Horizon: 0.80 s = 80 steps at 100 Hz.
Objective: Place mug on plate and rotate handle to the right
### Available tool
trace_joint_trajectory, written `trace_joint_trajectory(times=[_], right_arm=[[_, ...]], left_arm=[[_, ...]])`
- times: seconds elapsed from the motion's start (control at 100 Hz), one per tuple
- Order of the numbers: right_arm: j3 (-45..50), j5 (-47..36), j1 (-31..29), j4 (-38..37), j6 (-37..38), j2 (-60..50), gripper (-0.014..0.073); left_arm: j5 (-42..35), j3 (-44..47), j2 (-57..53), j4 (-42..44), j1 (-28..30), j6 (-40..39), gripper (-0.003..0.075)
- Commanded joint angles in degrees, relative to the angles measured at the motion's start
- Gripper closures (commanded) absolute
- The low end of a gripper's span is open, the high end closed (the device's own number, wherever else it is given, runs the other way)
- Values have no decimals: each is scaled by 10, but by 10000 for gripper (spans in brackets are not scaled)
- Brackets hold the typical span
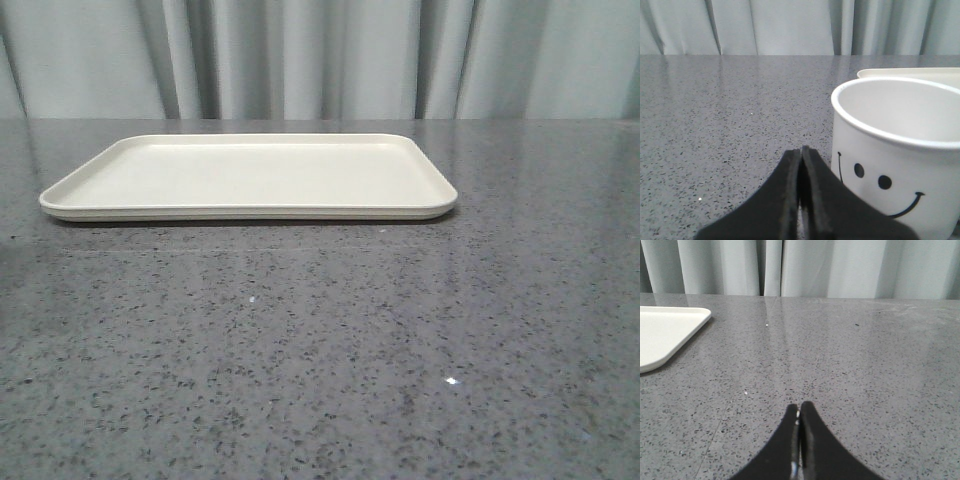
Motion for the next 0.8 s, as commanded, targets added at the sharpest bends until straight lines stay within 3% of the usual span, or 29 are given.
trace_joint_trajectory(times=[0.0,0.79], right_arm=[[1,-47,-4,-2,-3,-11,660],[0,-67,-4,-2,-3,-11,660]], left_arm=[[-46,6,-17,0,1,0,740],[-60,6,-17,-1,1,0,740]])
